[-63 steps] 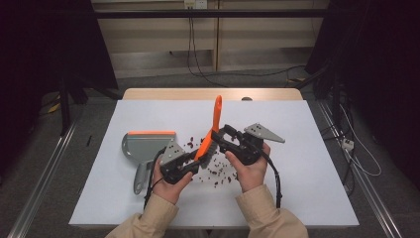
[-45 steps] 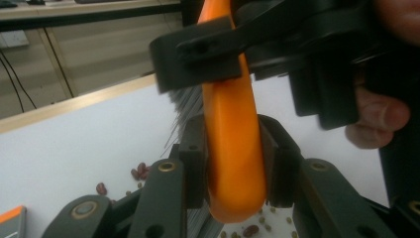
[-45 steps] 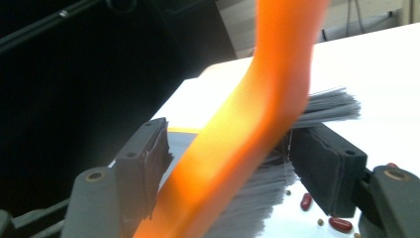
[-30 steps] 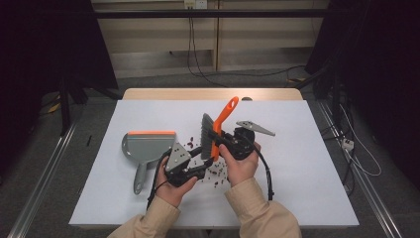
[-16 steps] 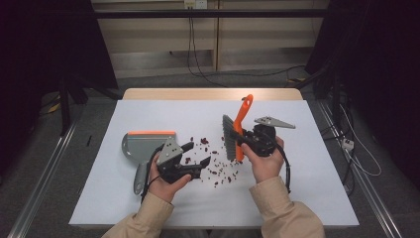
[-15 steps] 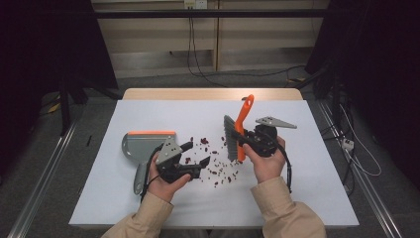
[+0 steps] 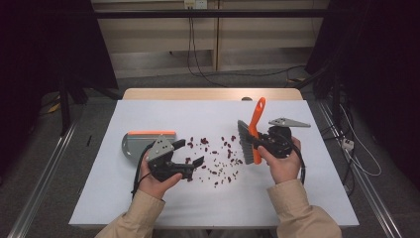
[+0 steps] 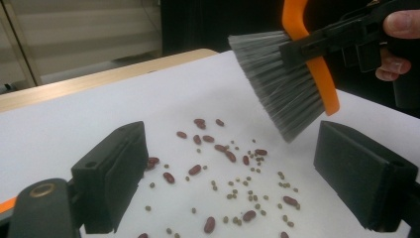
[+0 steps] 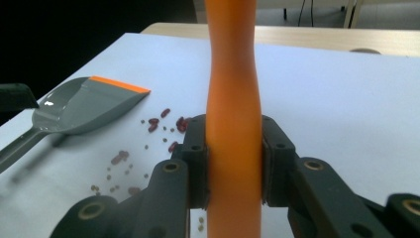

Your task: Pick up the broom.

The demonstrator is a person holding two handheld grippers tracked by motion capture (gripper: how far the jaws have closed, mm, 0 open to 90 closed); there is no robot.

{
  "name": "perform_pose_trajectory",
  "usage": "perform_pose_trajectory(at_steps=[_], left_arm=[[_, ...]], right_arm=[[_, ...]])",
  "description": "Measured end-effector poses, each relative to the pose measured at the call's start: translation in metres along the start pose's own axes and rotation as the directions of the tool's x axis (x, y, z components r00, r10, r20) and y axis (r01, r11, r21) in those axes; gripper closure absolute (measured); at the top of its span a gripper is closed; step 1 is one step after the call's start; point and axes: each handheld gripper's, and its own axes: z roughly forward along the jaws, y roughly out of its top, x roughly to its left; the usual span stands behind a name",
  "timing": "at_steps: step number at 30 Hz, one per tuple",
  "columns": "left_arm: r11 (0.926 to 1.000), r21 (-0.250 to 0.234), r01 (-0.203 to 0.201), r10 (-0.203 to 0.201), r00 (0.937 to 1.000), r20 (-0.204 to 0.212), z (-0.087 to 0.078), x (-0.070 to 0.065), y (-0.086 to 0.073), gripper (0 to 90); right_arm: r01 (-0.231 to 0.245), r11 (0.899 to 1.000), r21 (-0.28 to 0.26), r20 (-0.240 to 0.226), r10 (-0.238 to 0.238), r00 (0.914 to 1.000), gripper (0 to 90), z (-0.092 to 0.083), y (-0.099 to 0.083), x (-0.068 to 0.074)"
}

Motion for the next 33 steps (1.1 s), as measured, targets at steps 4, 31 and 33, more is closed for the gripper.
perform_pose_trajectory(at_steps=[4, 31, 33], left_arm=[[0.9999, 0.0, 0.011, -0.011, 0.9999, -0.002, -0.006, 0.005, 0.0, 9.9], [0.9999, 0.004, 0.015, -0.015, 0.9992, -0.038, -0.044, 0.048, -0.013, 6.2], [0.9998, 0.005, 0.02, -0.02, 0.999, -0.041, -0.046, 0.05, -0.014, 6.2]], right_arm=[[-0.004, 1.0, 0.019, 0.029, 0.004, 0.9996, 70.3, -0.006, -0.001, -0.009], [0.001, 0.983, 0.182, 0.153, -0.029, 0.9878, 70.4, 0.032, -0.008, -0.039], [0.008, 0.982, 0.188, 0.147, -0.036, 0.9884, 70.2, 0.036, -0.008, -0.04]])
